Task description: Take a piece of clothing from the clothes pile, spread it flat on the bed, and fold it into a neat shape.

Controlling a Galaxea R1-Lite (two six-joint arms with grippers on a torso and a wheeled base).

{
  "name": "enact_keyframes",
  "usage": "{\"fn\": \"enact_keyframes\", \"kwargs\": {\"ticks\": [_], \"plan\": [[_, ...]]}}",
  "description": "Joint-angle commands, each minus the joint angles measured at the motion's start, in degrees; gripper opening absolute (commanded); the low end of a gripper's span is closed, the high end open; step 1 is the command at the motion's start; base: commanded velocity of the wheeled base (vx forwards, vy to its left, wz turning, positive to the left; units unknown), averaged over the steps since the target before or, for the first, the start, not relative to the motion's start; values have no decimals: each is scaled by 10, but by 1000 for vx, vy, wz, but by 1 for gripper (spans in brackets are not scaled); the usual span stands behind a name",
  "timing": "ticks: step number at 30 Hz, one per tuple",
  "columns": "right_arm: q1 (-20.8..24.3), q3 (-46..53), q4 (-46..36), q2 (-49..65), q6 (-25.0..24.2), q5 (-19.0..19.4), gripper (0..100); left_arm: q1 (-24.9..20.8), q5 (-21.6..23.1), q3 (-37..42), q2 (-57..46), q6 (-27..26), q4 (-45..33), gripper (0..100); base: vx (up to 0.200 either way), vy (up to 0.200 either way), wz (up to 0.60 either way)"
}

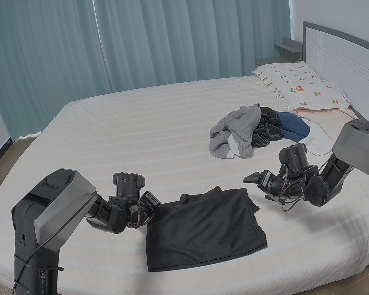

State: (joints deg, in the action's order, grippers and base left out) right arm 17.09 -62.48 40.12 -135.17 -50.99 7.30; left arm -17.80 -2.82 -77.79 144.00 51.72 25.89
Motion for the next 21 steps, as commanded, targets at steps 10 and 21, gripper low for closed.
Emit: {"fn": "enact_keyframes", "kwargs": {"ticks": [10, 21], "plan": [[3, -66, 14, -62, -32, 3, 100, 7, -18, 22, -21, 47, 3, 0, 0, 0, 0], [20, -81, 55, -91, -33, 2, 100, 7, -18, 36, -29, 50, 4, 0, 0, 0, 0]]}}
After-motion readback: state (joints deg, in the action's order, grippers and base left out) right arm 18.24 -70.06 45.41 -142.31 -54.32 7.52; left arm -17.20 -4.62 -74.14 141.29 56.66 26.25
